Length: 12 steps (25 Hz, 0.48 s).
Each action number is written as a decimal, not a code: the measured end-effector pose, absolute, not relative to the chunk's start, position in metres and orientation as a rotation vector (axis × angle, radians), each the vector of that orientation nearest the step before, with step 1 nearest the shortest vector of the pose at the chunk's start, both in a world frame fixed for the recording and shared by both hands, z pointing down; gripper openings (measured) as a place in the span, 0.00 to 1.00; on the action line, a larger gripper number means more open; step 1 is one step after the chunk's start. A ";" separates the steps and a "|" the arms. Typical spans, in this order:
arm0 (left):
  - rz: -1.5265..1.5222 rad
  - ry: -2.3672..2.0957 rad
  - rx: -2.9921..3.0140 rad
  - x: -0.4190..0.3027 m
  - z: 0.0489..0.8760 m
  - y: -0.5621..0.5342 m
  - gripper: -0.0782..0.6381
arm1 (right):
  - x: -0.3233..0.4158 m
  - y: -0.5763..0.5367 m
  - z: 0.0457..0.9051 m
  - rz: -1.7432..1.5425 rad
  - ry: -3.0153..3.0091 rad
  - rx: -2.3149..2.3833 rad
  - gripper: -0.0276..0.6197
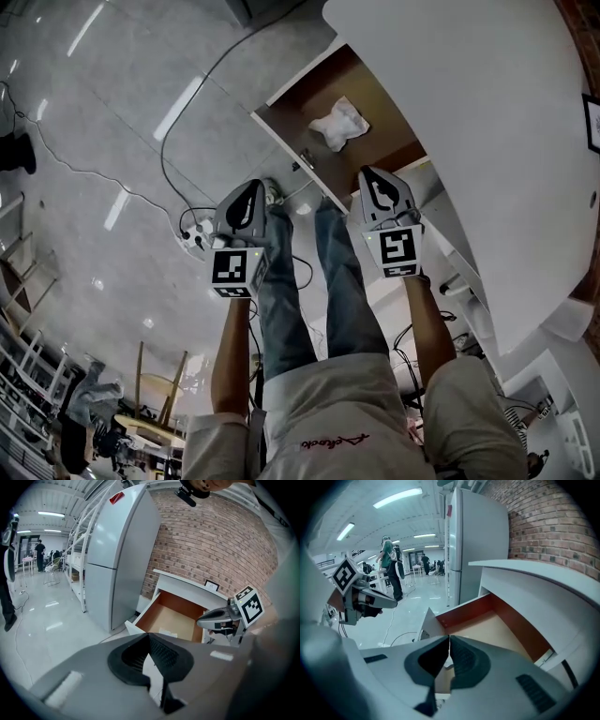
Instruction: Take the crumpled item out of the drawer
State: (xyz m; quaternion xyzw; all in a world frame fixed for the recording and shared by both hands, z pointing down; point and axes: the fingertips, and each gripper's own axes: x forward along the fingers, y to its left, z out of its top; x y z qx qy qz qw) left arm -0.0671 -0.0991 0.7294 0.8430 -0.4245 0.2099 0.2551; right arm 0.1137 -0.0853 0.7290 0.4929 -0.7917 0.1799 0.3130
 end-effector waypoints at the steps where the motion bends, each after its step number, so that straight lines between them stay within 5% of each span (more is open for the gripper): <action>1: 0.573 -1.157 2.275 -0.068 0.732 -0.099 0.12 | 0.113 -0.089 0.733 0.469 -2.086 1.284 0.06; 12: 0.581 -1.127 2.255 -0.070 0.756 -0.088 0.12 | 0.106 -0.133 0.778 0.344 -1.985 1.070 0.06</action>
